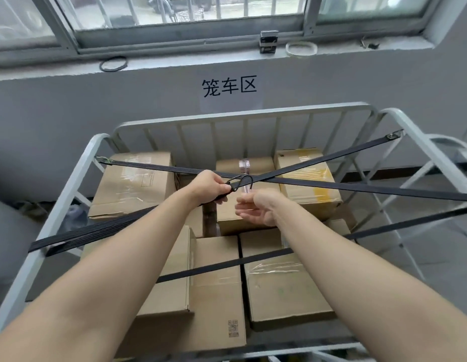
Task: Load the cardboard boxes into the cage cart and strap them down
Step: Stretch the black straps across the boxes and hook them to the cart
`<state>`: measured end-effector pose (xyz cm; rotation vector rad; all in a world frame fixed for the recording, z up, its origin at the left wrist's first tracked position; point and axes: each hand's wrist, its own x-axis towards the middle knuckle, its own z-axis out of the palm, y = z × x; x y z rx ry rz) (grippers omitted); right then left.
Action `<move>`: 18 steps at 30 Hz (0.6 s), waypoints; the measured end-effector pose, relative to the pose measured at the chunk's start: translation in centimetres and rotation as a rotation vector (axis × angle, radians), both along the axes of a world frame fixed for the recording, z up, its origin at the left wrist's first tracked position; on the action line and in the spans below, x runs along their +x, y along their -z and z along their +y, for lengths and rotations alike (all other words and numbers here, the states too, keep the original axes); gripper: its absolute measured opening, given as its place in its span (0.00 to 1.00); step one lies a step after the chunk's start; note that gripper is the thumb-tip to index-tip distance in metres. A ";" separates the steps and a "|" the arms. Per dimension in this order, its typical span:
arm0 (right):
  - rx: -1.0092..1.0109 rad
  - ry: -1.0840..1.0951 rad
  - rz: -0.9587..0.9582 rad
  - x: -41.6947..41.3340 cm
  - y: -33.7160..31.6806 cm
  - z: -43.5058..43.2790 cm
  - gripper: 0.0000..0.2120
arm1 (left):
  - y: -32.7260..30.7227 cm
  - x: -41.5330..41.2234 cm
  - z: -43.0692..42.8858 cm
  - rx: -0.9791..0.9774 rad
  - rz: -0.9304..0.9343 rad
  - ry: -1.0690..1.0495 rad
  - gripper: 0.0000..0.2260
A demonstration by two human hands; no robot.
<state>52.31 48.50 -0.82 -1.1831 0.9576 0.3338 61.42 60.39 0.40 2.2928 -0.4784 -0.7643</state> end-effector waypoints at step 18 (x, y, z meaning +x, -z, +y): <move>-0.548 0.055 -0.151 -15.5 -0.2 -27.0 0.07 | -0.2 -13.2 -26.6 0.097 0.045 0.275 0.11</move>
